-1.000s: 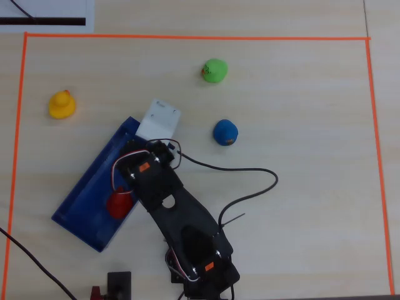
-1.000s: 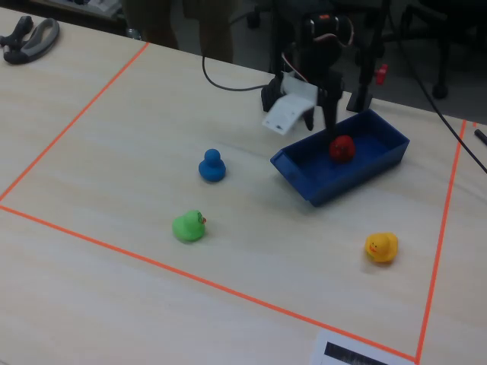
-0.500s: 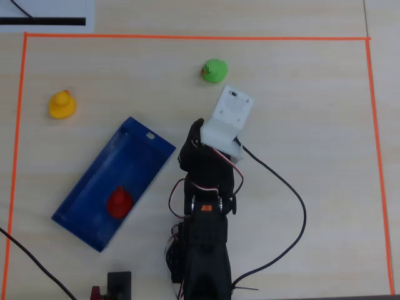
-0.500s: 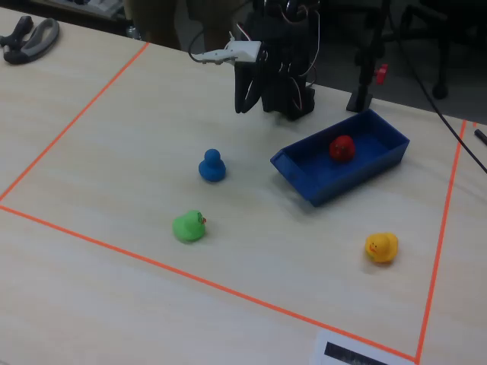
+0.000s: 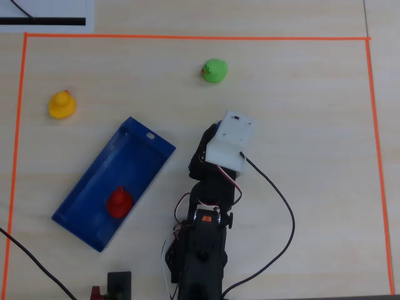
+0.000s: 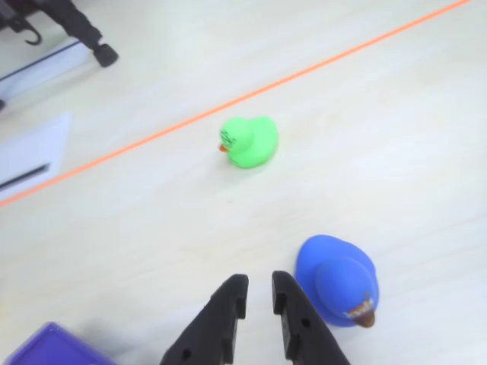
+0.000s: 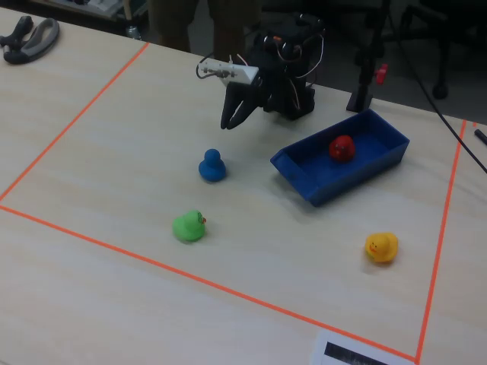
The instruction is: Grasp red duck and put it into box.
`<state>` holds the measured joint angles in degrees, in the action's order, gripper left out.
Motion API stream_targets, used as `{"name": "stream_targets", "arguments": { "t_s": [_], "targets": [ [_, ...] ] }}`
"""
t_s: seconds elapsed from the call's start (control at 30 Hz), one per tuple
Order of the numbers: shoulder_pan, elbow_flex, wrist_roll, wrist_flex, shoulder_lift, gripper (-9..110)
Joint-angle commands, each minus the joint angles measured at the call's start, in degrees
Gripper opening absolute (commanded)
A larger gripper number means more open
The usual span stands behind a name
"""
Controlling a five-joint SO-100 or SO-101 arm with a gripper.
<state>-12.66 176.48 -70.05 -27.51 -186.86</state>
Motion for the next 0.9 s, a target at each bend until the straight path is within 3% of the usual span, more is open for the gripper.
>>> {"name": "stream_targets", "arguments": {
  "t_s": [0.0,0.2,0.47,0.63,0.8,0.87],
  "targets": [
    [-0.3,1.7,-0.1,1.2,-1.8,0],
    [1.7,1.7,2.3,-6.8,-2.7,0],
    [6.5,1.7,2.0,-35.2,-2.8,0],
    [7.4,1.8,0.5,-45.8,-2.8,0],
    [7.2,1.8,-0.1,-47.1,-2.8,0],
    [7.0,1.8,-0.5,-47.2,-2.8,5]
  ]
}}
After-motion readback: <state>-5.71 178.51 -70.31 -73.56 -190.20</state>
